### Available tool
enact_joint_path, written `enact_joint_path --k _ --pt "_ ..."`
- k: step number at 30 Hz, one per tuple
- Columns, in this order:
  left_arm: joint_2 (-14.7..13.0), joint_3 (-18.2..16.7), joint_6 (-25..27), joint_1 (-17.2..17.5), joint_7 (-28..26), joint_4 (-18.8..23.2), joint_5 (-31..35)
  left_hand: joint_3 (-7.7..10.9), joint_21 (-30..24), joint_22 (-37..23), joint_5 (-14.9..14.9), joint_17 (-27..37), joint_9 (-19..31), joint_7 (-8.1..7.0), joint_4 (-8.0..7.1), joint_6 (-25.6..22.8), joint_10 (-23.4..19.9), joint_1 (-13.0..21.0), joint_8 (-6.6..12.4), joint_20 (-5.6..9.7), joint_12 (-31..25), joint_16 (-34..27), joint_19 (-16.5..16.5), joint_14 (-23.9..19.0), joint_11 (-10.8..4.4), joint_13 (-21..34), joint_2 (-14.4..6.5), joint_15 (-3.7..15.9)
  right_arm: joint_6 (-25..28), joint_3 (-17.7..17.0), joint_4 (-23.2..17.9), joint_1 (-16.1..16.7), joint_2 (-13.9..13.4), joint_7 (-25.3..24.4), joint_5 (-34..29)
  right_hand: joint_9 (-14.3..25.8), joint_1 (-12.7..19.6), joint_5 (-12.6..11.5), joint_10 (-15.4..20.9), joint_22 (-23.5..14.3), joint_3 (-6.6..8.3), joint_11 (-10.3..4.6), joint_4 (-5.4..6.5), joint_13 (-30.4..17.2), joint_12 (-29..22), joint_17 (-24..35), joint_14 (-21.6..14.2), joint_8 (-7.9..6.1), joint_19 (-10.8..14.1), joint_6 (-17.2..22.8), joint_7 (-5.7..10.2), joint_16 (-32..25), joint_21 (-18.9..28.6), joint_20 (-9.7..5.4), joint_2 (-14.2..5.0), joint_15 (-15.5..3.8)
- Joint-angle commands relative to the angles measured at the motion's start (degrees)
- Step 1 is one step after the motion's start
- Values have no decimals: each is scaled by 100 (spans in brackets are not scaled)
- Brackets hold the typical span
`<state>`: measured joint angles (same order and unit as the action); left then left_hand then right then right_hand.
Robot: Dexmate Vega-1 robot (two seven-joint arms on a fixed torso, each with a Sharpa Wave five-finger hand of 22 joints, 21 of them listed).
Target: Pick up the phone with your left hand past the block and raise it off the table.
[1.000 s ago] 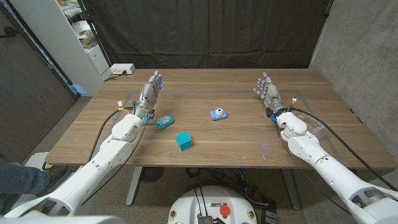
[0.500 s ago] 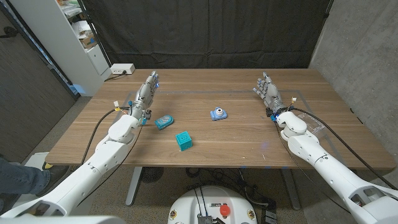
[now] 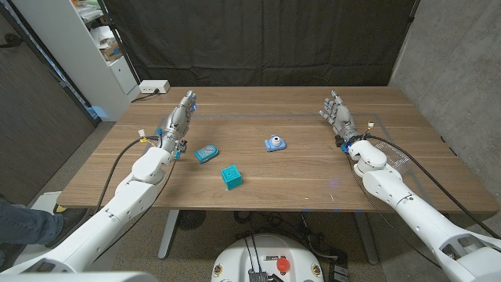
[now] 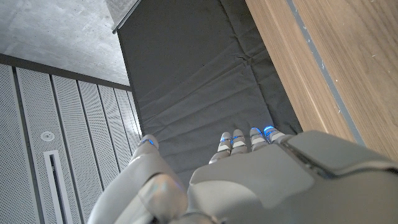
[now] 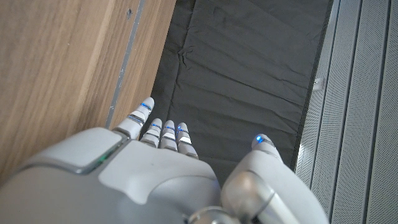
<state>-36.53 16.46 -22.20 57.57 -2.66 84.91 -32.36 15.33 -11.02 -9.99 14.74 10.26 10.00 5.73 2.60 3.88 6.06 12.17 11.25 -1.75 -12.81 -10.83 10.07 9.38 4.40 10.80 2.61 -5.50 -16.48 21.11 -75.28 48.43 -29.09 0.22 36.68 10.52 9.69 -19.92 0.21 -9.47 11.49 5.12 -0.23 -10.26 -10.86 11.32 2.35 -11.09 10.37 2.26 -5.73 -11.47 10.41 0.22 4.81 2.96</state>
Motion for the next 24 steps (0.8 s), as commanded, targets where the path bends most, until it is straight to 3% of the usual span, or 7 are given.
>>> enact_joint_path --k 1,24 --pt "-24 -51 -88 142 -48 76 27 30 -44 -33 -12 9 11 2 4 -72 -30 17 42 -34 -13 -40 124 -30 17 12 -41 -6 -54 -11 52 -42 28 22 14 16 41 -26 1 -28 0 23 -26 -26 -17 23 -7 -34 -1 47 -5 -13 35 -14 -33 23" --pt "-76 -129 -425 440 51 32 71 38 -56 -32 -58 7 12 16 43 -124 -90 68 29 -46 -17 -45 77 -101 64 13 -65 -35 -266 -58 67 23 13 173 58 16 58 -32 39 -27 -11 -12 -37 -24 -24 22 -28 -43 -8 106 13 -17 37 -39 -55 -4"
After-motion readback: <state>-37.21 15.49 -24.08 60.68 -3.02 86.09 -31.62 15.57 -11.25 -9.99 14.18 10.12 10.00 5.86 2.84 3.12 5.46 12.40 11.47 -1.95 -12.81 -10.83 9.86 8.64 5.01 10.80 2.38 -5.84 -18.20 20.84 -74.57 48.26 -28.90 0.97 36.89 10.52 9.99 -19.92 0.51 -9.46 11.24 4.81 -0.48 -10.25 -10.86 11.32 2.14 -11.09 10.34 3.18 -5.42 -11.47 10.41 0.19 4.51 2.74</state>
